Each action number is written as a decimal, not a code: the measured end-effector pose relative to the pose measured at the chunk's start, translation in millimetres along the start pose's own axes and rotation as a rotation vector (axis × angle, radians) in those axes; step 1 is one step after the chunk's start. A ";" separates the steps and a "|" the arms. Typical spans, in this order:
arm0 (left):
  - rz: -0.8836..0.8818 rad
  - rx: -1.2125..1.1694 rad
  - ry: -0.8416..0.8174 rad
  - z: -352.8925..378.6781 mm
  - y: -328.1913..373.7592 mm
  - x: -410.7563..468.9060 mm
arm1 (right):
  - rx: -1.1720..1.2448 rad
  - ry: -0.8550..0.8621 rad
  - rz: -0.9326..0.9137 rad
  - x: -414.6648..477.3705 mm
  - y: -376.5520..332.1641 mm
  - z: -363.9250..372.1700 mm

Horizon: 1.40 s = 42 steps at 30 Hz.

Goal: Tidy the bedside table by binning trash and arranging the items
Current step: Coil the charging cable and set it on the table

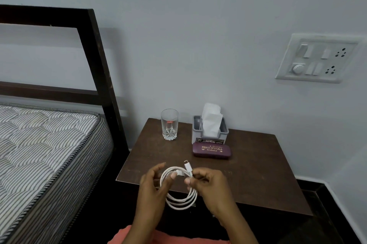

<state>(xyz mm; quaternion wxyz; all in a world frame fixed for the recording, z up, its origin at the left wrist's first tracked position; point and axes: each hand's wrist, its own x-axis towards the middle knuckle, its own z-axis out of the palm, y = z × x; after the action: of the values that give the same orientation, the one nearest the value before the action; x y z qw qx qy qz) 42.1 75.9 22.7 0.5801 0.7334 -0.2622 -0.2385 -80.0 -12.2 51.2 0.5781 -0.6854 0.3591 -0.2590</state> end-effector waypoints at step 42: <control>0.011 0.320 -0.027 -6.0 8.3 -9.4 | -0.011 0.068 -0.095 6.3 8.2 -8.4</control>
<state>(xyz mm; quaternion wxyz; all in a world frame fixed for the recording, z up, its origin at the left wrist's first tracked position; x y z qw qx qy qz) 38.1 85.0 32.5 0.4536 0.8117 -0.3086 -0.2005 -84.2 -22.9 44.5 0.5489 -0.6956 0.3468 -0.3074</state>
